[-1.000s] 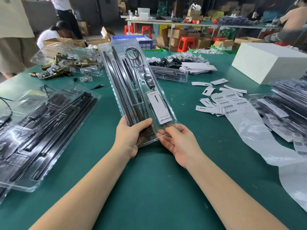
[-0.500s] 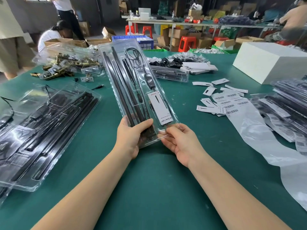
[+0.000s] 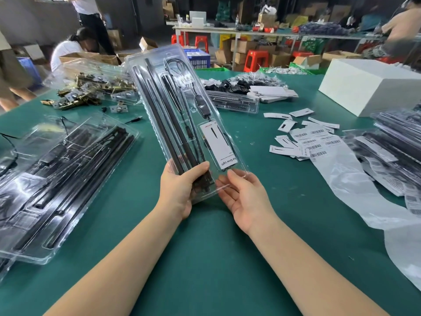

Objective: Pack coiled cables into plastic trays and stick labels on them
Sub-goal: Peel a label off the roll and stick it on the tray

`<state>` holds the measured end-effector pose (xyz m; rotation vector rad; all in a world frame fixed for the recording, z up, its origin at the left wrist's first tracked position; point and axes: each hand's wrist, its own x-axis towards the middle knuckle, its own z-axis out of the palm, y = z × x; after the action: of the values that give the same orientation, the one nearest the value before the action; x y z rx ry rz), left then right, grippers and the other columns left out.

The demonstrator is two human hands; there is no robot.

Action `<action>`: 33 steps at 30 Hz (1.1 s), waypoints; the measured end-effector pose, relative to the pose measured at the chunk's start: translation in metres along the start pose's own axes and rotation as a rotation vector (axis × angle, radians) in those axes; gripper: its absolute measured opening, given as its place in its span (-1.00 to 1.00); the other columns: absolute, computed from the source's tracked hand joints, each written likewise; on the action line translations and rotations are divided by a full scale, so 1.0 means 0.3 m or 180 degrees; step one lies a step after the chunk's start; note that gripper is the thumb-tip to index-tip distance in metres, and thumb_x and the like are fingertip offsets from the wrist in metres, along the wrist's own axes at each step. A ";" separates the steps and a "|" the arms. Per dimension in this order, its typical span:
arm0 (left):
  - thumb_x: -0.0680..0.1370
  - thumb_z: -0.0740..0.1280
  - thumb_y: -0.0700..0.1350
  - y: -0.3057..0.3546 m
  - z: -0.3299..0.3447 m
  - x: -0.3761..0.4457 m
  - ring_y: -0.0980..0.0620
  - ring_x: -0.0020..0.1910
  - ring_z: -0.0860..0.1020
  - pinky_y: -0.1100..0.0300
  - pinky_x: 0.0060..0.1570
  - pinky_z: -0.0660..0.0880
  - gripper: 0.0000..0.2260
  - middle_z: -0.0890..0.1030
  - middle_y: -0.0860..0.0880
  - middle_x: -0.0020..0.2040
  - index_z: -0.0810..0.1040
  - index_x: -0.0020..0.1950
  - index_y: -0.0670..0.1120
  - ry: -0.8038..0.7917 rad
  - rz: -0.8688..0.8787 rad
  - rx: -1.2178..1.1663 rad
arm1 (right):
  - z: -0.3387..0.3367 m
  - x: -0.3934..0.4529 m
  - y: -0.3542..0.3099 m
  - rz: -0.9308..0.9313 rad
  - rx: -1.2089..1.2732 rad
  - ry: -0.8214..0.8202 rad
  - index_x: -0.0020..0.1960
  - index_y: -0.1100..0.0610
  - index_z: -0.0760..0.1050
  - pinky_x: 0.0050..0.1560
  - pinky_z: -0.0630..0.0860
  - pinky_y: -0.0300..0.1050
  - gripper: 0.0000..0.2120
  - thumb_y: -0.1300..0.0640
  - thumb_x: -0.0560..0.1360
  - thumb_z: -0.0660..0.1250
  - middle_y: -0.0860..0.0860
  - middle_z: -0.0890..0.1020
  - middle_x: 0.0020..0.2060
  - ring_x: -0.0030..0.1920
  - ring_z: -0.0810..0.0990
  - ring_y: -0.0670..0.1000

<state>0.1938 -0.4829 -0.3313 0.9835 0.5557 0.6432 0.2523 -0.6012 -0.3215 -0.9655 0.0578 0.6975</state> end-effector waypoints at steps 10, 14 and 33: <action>0.34 0.55 -0.28 0.000 0.008 -0.006 -0.13 -0.15 0.69 -0.22 -0.14 0.61 -0.63 0.70 -0.15 -0.08 0.50 0.04 -0.06 0.0040 -0.0032 0.0014 | 0.002 0.004 -0.024 -0.0176 -0.0476 0.0075 -0.15 0.11 0.40 -0.30 0.63 -0.18 -0.82 0.33 0.55 0.31 0.09 0.67 -0.38 -0.33 0.69 0.03; 0.35 0.54 -0.29 0.002 0.008 -0.005 -0.08 -0.14 0.69 0.12 -0.36 0.57 -0.65 0.69 -0.14 -0.06 0.50 0.01 -0.04 0.0099 0.0085 0.0052 | -0.012 0.005 -0.019 -0.0073 -0.0307 -0.0055 -0.07 0.15 0.45 -0.19 0.65 -0.13 -0.90 0.33 0.55 0.30 0.12 0.69 -0.27 -0.23 0.70 0.05; 0.34 0.55 -0.29 -0.009 -0.007 0.009 -0.14 -0.10 0.68 0.11 -0.31 0.57 -0.64 0.69 -0.17 -0.04 0.48 -0.01 -0.03 -0.0082 0.0078 0.0107 | -0.035 0.017 -0.048 0.0031 -0.1065 -0.0131 -0.08 0.13 0.40 -0.33 0.61 -0.17 -0.87 0.33 0.56 0.23 0.13 0.66 -0.33 -0.32 0.69 0.07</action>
<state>0.1949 -0.4809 -0.3350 1.0301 0.5340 0.6440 0.2671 -0.6120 -0.3190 -1.2709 -0.0935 0.7496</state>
